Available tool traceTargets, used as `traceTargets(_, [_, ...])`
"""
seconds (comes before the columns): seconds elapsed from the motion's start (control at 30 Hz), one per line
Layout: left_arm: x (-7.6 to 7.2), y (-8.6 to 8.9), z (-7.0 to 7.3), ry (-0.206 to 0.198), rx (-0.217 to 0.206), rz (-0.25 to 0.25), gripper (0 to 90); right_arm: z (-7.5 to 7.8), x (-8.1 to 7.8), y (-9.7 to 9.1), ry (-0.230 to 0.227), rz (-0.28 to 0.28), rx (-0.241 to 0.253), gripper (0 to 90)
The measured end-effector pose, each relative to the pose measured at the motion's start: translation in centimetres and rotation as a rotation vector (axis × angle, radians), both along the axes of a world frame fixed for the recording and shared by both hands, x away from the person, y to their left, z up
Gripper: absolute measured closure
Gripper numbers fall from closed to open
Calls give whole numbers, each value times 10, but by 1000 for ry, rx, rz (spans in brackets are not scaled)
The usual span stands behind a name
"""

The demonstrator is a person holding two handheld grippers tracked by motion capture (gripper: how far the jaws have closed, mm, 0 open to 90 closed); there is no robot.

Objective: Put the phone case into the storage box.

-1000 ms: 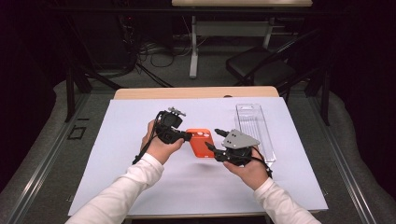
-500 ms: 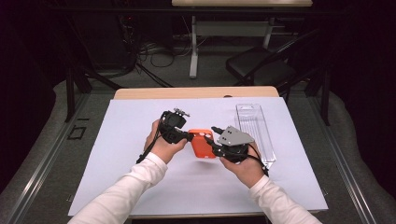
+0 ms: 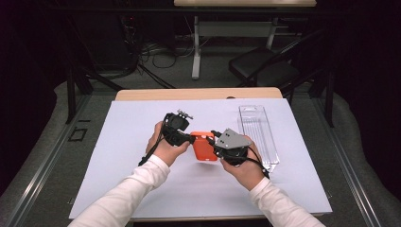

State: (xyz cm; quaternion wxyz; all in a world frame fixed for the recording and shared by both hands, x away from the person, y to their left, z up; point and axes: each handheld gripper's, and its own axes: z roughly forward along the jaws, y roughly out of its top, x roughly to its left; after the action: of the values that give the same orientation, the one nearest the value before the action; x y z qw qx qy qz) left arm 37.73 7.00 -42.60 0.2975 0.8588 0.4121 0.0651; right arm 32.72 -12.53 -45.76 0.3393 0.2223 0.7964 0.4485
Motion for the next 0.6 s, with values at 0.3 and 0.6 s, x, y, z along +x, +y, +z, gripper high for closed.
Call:
traceTargets(0.3, [-1,-1,0,-6,24,4,842,1,2,3,14,-11,-14,758])
traceTargets(0.6, [-1,-2,-1,-3,31,1,841,1,1,8,2,-30,-50,774])
